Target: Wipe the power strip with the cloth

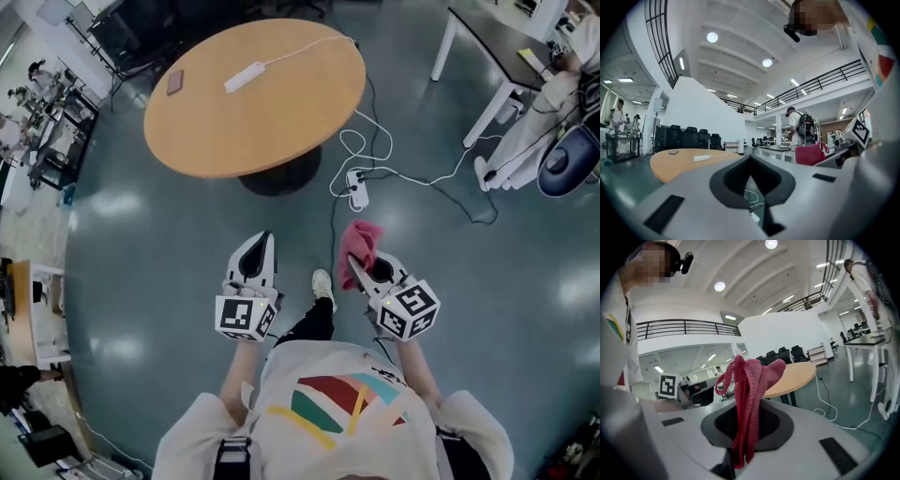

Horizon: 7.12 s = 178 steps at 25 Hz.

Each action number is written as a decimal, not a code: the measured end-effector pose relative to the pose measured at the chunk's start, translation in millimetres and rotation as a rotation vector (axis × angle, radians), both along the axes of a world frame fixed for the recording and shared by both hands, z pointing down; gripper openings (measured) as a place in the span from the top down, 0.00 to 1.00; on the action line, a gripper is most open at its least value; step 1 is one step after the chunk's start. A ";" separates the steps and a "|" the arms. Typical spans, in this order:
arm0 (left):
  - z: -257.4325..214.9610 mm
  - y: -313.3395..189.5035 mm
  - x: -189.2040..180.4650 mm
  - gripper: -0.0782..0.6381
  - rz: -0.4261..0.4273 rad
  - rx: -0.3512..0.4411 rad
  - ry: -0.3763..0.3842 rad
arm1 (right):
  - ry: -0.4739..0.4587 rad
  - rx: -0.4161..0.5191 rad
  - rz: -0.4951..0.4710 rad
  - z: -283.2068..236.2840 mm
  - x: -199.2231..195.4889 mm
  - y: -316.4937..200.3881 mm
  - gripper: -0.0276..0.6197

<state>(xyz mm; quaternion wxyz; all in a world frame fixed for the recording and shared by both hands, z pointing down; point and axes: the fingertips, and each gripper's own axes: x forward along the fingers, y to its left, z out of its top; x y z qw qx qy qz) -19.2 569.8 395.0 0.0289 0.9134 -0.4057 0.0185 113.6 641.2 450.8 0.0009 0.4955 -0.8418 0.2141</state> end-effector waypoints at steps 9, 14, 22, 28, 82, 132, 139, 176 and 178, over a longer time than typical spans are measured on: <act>-36.7 -247.6 30.2 0.83 -0.096 0.008 0.009 | 0.017 -0.020 -0.151 -43.6 31.5 -264.9 0.90; -38.5 -340.2 55.5 0.83 -0.167 -0.029 -0.017 | 0.017 -0.031 -0.268 -49.3 51.9 -382.4 0.90; -93.5 -456.4 52.8 0.83 -0.407 0.057 0.002 | -0.036 -0.055 -0.424 -58.6 76.4 -522.9 0.90; -110.3 -519.3 23.2 0.83 -0.489 0.141 0.056 | -0.013 -0.028 -0.444 -74.0 53.4 -596.4 0.90; 181.3 -842.3 -10.7 0.49 0.295 -0.333 -0.551 | 0.342 -0.555 -0.869 102.8 -175.6 -929.8 0.90; 182.3 -839.5 -7.3 0.49 0.277 -0.336 -0.577 | 0.629 -0.481 -0.469 113.1 8.1 -1008.2 0.90; 180.4 -835.4 -9.4 0.49 0.277 -0.334 -0.577 | 0.719 -0.387 -0.509 87.0 -3.9 -977.0 0.90; 147.8 -837.7 -0.3 0.83 0.026 -0.526 -0.293 | 1.534 0.264 -1.011 116.1 -116.2 -853.3 0.90; 146.8 -838.6 -0.9 0.83 0.029 -0.535 -0.274 | 1.535 0.287 -1.020 116.1 -122.7 -853.8 0.90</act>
